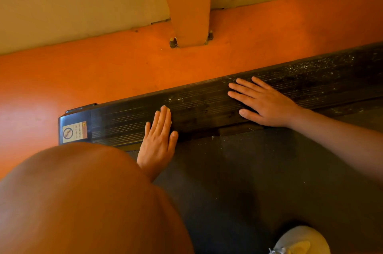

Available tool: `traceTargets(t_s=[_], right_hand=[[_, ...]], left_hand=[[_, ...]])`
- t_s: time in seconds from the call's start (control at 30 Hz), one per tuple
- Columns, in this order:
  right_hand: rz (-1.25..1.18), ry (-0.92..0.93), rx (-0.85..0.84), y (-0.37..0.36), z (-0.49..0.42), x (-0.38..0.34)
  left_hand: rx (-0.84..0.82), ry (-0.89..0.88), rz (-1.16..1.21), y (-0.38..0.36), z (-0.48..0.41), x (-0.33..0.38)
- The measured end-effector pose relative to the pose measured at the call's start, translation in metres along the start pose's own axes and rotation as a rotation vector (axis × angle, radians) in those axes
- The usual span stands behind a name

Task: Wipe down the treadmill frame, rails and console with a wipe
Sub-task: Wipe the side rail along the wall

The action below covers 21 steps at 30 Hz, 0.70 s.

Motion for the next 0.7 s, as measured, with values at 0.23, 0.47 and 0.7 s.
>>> traceTargets(t_s=[0.23,0.47,0.7], right_hand=[[0.019,0.002,0.038,-0.003,0.000,0.001],[0.024,0.011,0.046,-0.003,0.001,0.002],[0.028,0.013,0.069,-0.003,0.001,0.001]], left_hand=[[0.030,0.012,-0.038,0.012,-0.038,-0.002],[-0.018,-0.040,-0.132,0.009,-0.028,0.004],[-0.019,-0.028,-0.141,0.006,-0.030,0.003]])
Point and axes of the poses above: each hand's wrist, its own z-axis away from the middle knuckle, its own y-axis out of the back of the hand, x = y × z, the point moved 5 cm from there along -z, towards the middle knuckle, and after that the axes turned 13 degrees about z, right-handed, at the moved point
